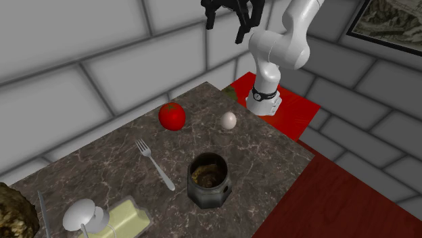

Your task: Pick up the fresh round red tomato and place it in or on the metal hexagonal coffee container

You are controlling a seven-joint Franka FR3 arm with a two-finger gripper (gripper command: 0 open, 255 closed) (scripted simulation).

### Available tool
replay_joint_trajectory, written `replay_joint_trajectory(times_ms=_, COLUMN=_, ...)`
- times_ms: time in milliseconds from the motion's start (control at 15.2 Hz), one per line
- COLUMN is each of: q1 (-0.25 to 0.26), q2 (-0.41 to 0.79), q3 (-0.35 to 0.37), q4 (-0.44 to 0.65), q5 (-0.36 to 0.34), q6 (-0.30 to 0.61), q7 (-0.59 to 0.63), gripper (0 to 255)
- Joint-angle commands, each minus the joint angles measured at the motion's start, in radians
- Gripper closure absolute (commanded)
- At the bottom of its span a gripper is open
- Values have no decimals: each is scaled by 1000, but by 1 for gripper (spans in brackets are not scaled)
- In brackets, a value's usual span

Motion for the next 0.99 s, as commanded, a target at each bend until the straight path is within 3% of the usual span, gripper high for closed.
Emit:
replay_joint_trajectory(times_ms=0, q1=0, q2=0, q3=0, q4=0, q5=0, q6=0, q7=0, gripper=0)
replay_joint_trajectory(times_ms=462, q1=-81, q2=-44, q3=-27, q4=-270, q5=-11, q6=332, q7=129, gripper=0)
replay_joint_trajectory(times_ms=924, q1=-178, q2=24, q3=-43, q4=-475, q5=-27, q6=709, q7=264, gripper=0)
